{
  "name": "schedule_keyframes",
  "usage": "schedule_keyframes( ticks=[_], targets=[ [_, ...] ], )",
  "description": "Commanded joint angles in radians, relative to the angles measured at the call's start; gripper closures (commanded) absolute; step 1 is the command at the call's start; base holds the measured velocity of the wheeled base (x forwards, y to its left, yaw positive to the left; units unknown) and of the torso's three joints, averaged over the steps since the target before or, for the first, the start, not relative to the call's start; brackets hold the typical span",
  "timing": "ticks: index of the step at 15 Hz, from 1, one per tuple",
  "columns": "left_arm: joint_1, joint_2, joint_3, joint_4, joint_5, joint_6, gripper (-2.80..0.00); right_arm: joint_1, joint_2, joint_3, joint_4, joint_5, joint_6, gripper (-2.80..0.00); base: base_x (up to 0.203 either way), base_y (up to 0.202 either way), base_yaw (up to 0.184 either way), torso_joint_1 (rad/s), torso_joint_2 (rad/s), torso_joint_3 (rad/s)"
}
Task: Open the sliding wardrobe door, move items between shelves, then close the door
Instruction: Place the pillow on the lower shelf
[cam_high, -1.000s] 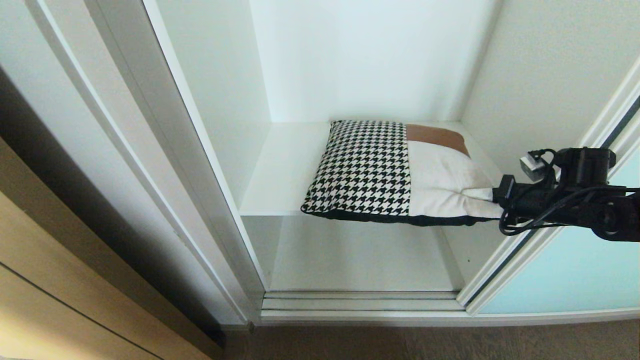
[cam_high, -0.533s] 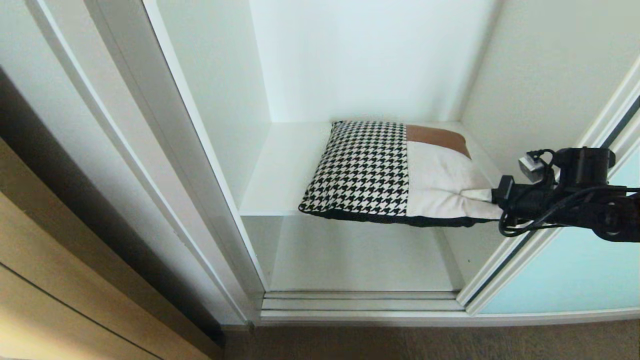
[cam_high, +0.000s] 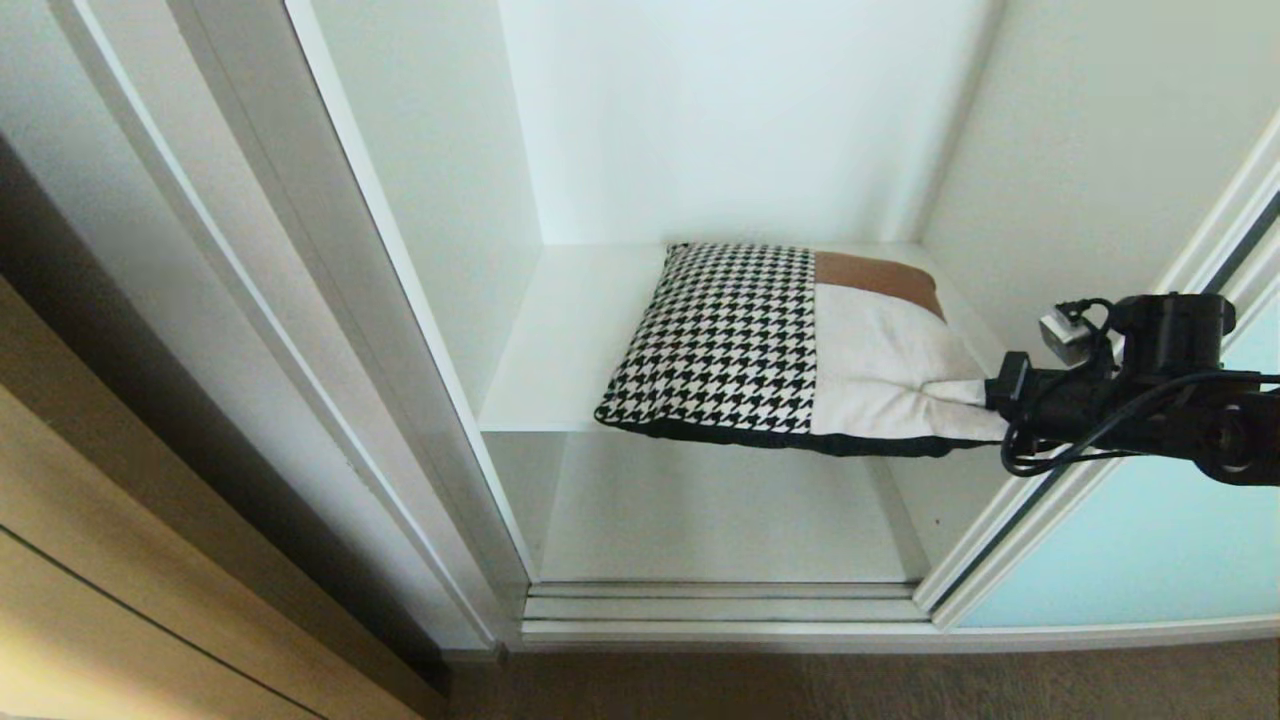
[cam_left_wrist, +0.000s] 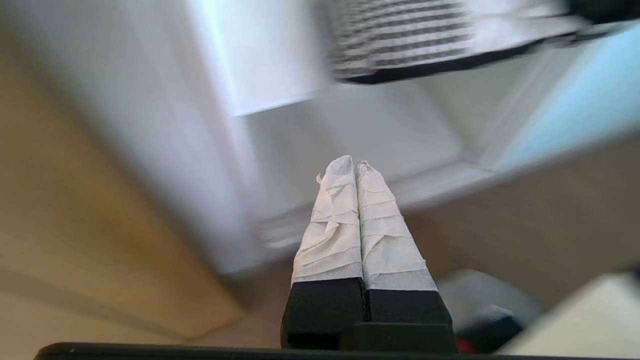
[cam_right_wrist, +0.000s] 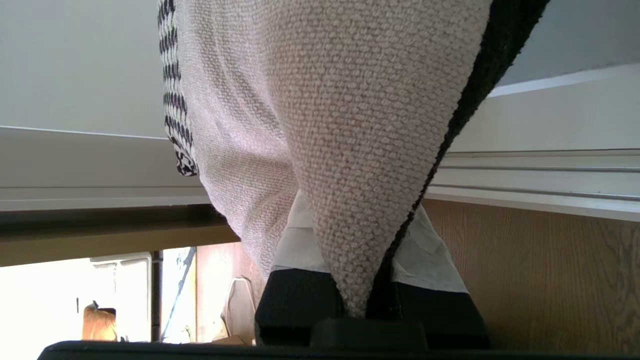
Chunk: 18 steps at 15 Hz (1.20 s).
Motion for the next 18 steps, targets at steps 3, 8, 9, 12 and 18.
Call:
schedule_keyframes(
  ticks=[3, 8, 9, 12, 18],
  targets=[
    [-0.007, 0.308, -0.155, 0.08, -0.172, -0.008, 0.0, 0.023, 0.005, -0.033, 0.0, 0.002, 0.003, 0.0, 0.0, 0.0, 0.0, 0.0, 0.0, 0.0],
    [-0.198, 0.626, -0.262, 0.096, -0.209, -0.113, 0.0, 0.024, -0.002, -0.053, 0.027, 0.002, -0.002, 0.0, 0.0, 0.0, 0.0, 0.0, 0.0, 0.0],
    [-0.234, 0.679, -0.292, 0.095, -0.211, -0.147, 0.0, 0.021, -0.003, -0.053, 0.027, 0.002, -0.002, 0.0, 0.0, 0.0, 0.0, 0.0, 0.0, 0.0],
    [-0.335, 0.826, -0.361, 0.081, -0.2, -0.213, 0.0, 0.013, -0.005, -0.037, 0.027, 0.002, -0.005, 0.0, 0.0, 0.0, 0.0, 0.0, 0.0, 0.0],
    [-0.435, 1.032, -0.388, -0.167, 0.054, -0.342, 0.0, 0.007, -0.018, -0.039, 0.028, 0.002, -0.006, 0.0, 0.0, 0.0, 0.0, 0.0, 0.0, 0.0]
  ],
)
